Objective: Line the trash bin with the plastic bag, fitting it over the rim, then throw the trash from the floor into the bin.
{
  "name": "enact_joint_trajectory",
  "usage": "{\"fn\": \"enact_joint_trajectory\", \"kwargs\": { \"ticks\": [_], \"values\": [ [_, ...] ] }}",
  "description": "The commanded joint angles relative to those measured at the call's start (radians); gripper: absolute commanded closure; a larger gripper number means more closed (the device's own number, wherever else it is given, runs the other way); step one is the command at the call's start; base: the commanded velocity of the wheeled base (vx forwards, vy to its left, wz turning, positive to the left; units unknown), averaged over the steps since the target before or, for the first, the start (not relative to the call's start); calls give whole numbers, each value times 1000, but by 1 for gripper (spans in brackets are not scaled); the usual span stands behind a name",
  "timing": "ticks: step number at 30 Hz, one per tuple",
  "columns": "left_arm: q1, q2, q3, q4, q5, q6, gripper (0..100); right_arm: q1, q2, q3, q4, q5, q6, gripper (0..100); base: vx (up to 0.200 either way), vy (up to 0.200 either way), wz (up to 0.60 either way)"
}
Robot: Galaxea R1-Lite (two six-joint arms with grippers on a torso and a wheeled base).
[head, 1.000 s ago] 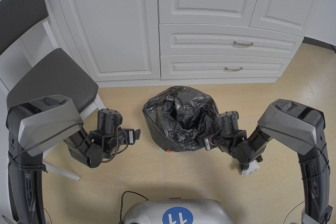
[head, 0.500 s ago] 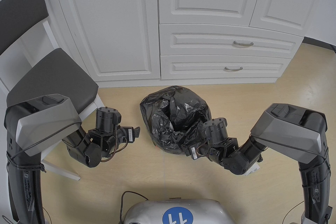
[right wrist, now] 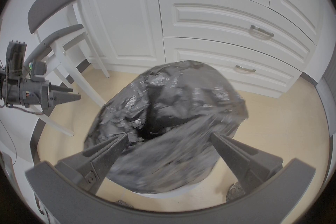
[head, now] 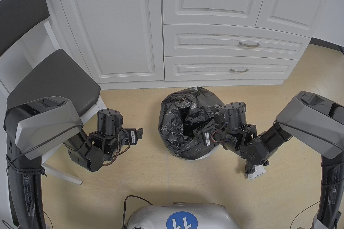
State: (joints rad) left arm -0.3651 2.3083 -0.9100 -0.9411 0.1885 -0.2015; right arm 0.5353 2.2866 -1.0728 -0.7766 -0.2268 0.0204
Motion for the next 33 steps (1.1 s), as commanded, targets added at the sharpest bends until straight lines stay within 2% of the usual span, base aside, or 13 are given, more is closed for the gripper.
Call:
{"fn": "enact_joint_trajectory", "kwargs": {
  "ticks": [1, 5, 18, 24, 27, 30, 31, 32, 33],
  "values": [
    [-2, 0, 5, -2, 0, 1, 0, -14, -42, 4, 8, 4, 0, 0, 0, 0, 0],
    [-2, -1, 5, -2, 0, 1, 0, -17, -55, -3, 14, 23, 1, 0, 0, 0, 0],
    [-9, 0, 10, -4, 2, 1, 0, -117, -38, -75, 34, 21, 0, 0, 0, 0, 0],
    [-12, 0, 16, -4, 2, 4, 0, -117, -15, -82, 62, 20, -5, 0, 0, 0, 0],
    [-14, -1, 17, -4, 3, 4, 0, -120, -19, -39, 132, 18, -77, 0, 0, 0, 0],
    [-14, -1, 19, -4, 3, 4, 0, -127, -44, -6, 143, 20, -108, 0, 0, 0, 0],
    [-14, -1, 19, -4, 3, 5, 0, -140, -79, 56, 158, 24, -177, 0, 0, 0, 0],
    [-14, -3, 20, -4, 3, 5, 0, -143, -87, 68, 160, 24, -195, 0, 0, 0, 0],
    [-14, -3, 23, -4, 3, 5, 0, -155, -108, 114, 168, 27, -263, 0, 0, 0, 0]
  ]
}}
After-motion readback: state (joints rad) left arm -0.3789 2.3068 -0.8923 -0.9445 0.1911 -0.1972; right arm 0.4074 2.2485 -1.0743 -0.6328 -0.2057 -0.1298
